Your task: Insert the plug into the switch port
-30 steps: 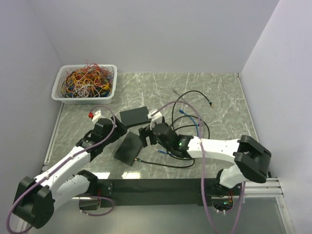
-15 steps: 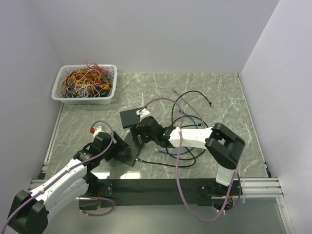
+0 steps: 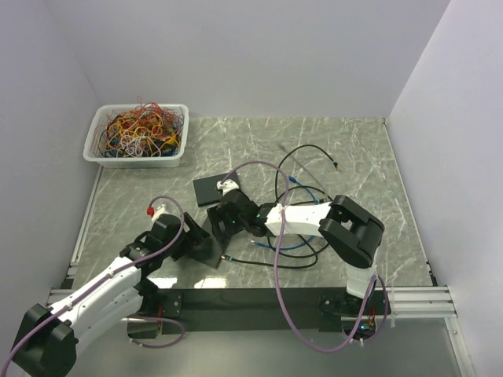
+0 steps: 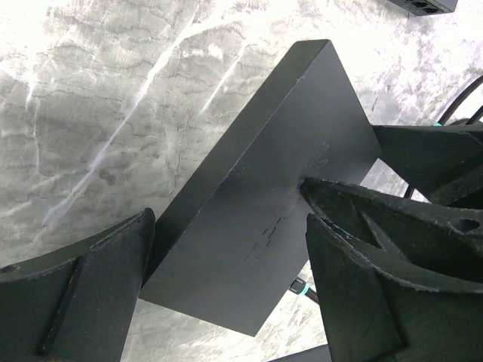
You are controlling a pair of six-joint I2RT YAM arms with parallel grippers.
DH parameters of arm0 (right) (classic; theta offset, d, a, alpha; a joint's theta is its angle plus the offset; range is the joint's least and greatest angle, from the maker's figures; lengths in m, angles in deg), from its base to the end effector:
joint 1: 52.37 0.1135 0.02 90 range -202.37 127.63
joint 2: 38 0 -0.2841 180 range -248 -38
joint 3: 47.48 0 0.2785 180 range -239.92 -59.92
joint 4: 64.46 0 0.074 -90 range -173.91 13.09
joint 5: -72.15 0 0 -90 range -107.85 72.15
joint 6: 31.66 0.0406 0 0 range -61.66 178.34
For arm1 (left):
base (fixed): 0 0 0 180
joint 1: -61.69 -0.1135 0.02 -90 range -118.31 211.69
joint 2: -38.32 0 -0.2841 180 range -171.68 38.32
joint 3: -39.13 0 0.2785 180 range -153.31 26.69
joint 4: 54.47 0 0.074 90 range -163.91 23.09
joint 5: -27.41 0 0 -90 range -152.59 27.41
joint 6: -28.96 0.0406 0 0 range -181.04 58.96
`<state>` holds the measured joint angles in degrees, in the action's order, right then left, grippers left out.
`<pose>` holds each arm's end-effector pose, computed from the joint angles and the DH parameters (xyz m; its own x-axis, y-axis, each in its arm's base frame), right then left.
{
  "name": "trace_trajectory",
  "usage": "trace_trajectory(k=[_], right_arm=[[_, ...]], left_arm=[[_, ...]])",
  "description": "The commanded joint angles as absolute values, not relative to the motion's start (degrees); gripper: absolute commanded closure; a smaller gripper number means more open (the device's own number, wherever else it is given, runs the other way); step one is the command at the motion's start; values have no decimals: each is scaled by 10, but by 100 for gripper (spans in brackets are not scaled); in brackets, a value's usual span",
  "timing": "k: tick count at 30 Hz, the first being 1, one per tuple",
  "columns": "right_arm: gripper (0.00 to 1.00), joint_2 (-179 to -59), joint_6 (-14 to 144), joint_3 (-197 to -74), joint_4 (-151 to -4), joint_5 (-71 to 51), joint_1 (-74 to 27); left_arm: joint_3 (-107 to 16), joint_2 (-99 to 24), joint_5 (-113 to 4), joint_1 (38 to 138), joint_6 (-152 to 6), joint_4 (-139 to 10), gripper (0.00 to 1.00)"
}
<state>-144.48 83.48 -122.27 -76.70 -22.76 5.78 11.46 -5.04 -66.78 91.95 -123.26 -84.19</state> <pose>0.2246 0.3549 0.1602 -0.6771 -0.2879 -0.6772 -0.5812 0.7737 0.2522 0.1414 -0.0790 0.1517 -0.6921 -0.6178 -0.3732 -0.3306 0.7311 -0.5969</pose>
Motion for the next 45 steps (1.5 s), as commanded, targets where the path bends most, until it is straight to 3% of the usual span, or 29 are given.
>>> trace_trajectory(k=[1,12,18,32,37,45], right_arm=[[7,-1454,859,-1243,-762,-194,64],[8,-1529,901,-1336,-763,-131,114],[8,-1534,879,-1385,-811,-156,113],[7,-1335,793,-1261,-873,-264,13],[13,-1276,794,-1187,-900,-290,13],[33,-1218,814,-1092,-914,-273,14]], left_arm=[[111,-58,-672,925,-1234,-862,11],[74,-85,-731,924,-1248,-902,7],[62,-91,-757,909,-1238,-890,5],[18,-134,-746,896,-1156,-819,7],[9,-149,-731,896,-1146,-811,8],[36,-146,-710,896,-1161,-776,9]])
